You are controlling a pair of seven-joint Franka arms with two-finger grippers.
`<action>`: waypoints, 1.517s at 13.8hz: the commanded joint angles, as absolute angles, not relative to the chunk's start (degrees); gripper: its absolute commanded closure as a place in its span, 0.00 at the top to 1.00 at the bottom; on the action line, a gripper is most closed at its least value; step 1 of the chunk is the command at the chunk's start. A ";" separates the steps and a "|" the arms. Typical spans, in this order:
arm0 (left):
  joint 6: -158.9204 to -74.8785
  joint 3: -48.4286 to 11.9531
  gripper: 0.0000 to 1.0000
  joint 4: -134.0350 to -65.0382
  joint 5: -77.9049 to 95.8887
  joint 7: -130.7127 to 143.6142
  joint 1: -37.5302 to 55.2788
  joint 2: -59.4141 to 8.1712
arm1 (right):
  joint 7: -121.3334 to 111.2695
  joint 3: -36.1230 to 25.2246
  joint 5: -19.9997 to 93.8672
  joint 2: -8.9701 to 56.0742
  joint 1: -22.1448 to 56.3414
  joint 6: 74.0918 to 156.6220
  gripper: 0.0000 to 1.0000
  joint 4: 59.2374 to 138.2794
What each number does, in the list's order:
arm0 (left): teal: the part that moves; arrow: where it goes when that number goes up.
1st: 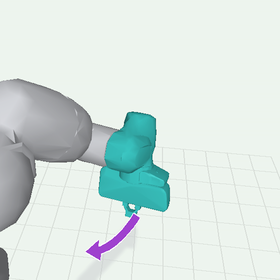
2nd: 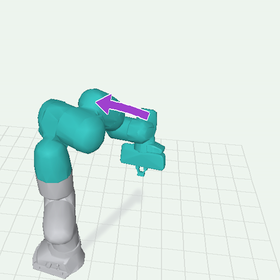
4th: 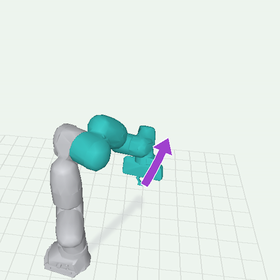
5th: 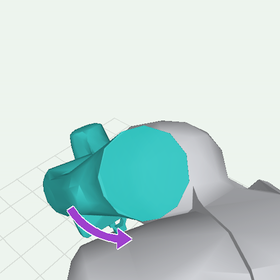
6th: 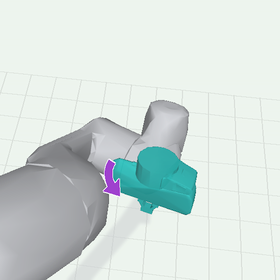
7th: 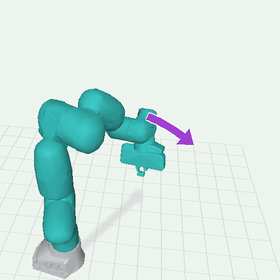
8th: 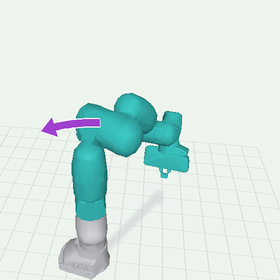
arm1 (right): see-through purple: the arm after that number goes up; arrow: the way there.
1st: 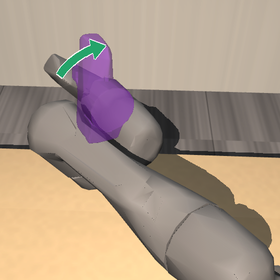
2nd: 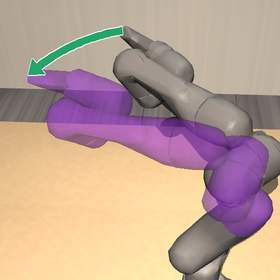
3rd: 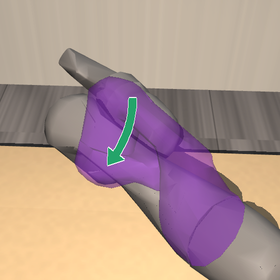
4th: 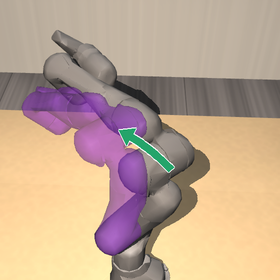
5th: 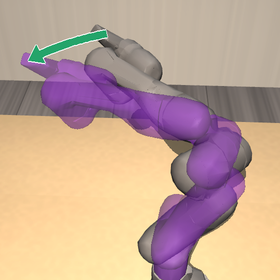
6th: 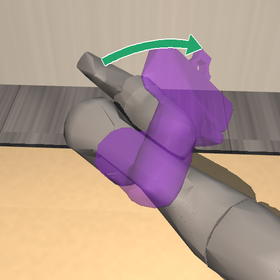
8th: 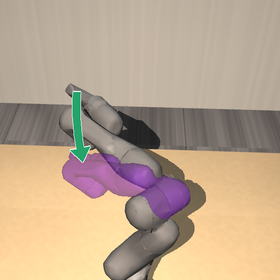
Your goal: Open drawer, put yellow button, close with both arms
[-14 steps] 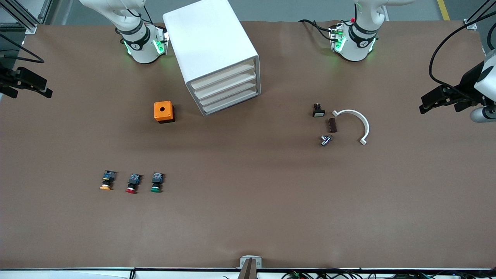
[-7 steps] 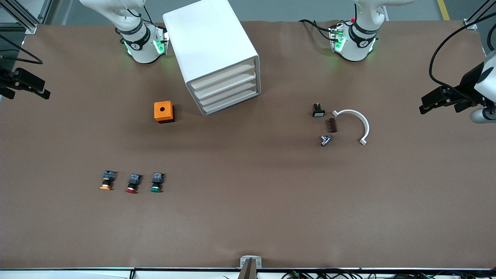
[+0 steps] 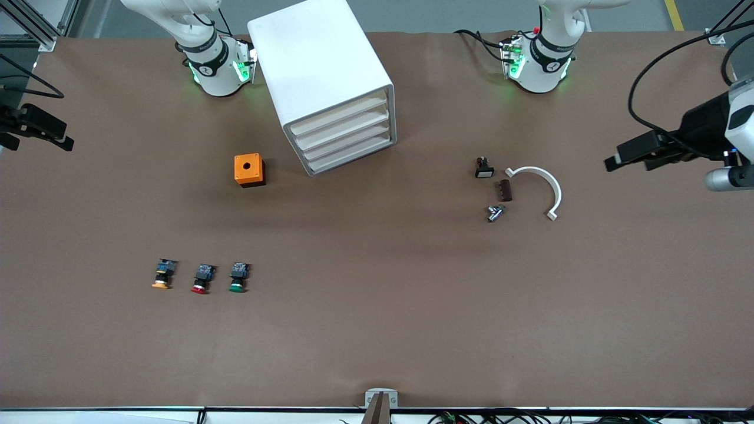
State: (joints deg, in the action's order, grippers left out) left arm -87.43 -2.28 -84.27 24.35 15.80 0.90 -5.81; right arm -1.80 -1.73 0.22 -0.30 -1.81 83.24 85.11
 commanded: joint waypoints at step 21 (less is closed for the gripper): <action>-99.67 -3.25 1.00 -77.34 47.02 90.32 29.96 -35.06 | -1.67 -1.23 0.97 22.40 -5.89 133.83 1.00 106.25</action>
